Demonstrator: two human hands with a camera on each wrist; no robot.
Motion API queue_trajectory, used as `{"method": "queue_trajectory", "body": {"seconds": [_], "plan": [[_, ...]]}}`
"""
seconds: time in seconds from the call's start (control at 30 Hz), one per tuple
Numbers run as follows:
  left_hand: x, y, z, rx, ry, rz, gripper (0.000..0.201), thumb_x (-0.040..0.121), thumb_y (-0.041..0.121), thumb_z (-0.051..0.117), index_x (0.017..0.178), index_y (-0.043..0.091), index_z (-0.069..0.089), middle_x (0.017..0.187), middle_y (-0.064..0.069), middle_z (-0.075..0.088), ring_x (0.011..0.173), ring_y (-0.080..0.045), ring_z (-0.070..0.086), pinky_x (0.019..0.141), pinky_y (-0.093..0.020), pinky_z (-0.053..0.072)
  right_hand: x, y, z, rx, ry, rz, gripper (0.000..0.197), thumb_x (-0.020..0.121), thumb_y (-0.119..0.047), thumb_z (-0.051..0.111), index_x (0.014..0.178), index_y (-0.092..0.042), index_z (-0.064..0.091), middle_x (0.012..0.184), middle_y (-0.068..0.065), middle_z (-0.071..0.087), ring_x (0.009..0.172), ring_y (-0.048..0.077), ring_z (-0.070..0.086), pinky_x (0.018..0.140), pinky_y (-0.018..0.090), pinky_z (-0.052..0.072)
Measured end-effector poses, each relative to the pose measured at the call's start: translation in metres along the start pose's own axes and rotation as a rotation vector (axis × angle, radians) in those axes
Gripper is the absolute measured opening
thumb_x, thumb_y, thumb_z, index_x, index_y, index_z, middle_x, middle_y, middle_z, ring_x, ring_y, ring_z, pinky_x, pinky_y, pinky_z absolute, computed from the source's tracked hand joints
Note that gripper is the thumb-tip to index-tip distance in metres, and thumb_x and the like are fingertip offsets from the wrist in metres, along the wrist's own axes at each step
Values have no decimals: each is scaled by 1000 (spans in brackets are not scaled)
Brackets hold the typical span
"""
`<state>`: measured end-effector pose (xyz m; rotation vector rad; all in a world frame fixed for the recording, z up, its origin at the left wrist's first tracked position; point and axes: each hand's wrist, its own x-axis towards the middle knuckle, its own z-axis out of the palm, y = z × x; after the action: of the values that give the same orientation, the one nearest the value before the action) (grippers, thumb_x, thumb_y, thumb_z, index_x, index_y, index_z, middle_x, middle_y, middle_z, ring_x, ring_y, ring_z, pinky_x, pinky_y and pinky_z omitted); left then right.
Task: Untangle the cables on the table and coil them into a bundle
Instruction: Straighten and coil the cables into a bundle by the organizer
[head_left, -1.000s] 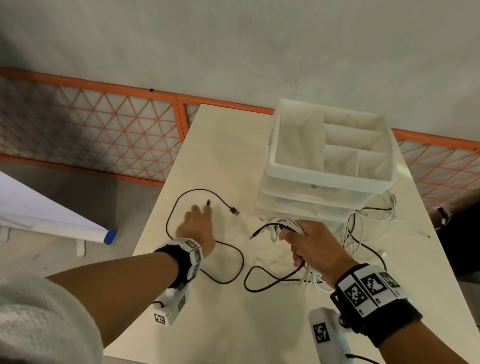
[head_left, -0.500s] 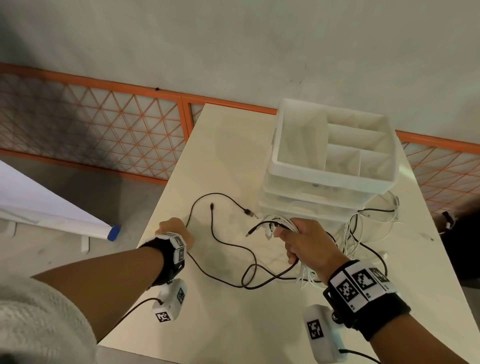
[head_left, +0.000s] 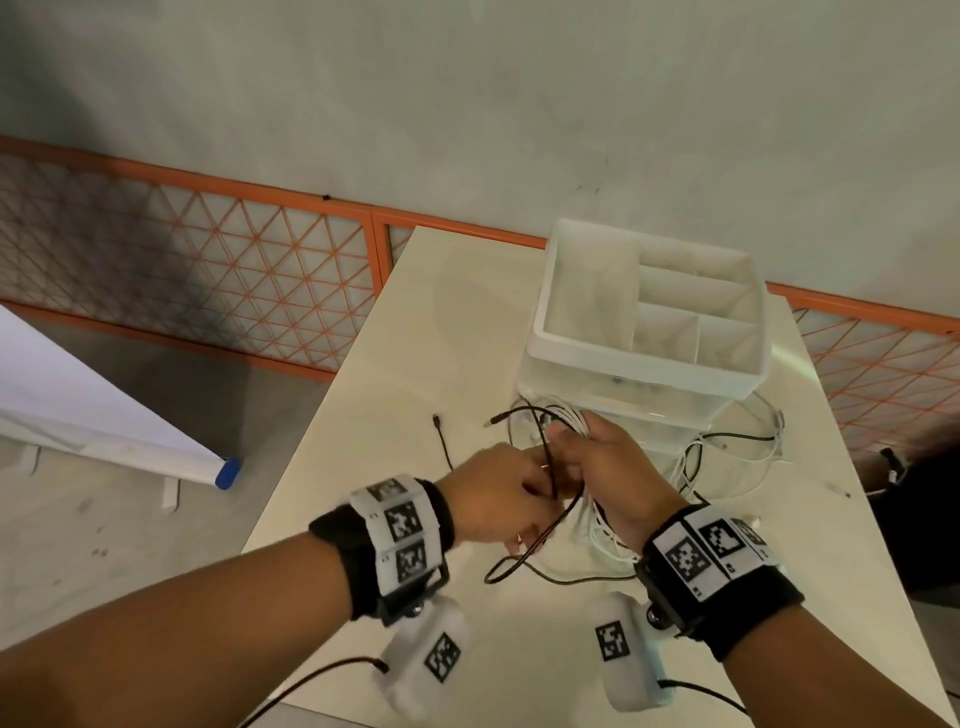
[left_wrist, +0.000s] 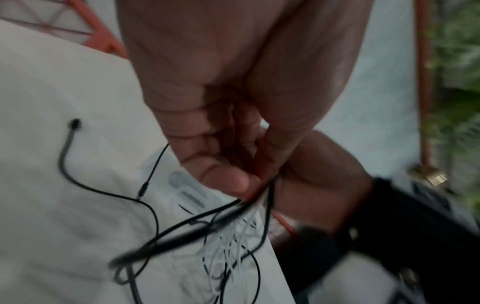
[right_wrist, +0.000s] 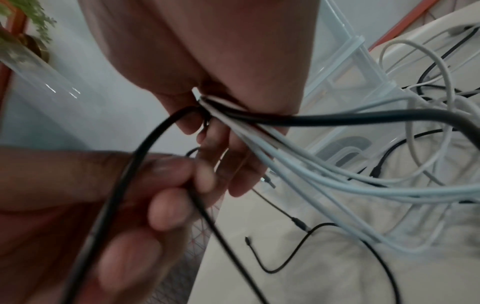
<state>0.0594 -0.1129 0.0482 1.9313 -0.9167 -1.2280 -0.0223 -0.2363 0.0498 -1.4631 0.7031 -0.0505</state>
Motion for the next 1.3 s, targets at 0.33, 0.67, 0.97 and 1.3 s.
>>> {"method": "queue_trajectory", "body": {"seconds": [0.33,0.67,0.97,1.3], "plan": [[3,-32,-9,203,249,-244,25,83,24,68,102,7,66,92,-9,69,87,-28,70,71,-33,56,-25,-6,-16,82,-103,-119,17,102,-11,53,86,-10,51,57,1,41,53,15,38,57,32,37],[6,-41,1,-395,32,-171,22,104,38,41,100,25,59,129,-3,61,116,-32,56,92,-48,52,-41,5,-33,140,-134,-236,12,94,-22,59,86,-13,62,56,0,44,50,16,38,59,35,37],[7,-26,3,-103,91,18,24,103,25,41,88,27,59,91,-2,56,86,-23,64,72,-34,52,-41,4,-30,118,-117,-202,13,96,-23,61,86,-15,64,56,2,46,50,18,38,55,31,38],[-2,2,-16,545,347,243,22,102,34,42,105,25,62,87,1,64,84,-28,62,75,-36,49,-37,1,-26,26,10,-137,14,101,-11,55,99,-2,65,51,-5,38,48,14,36,54,30,39]]}}
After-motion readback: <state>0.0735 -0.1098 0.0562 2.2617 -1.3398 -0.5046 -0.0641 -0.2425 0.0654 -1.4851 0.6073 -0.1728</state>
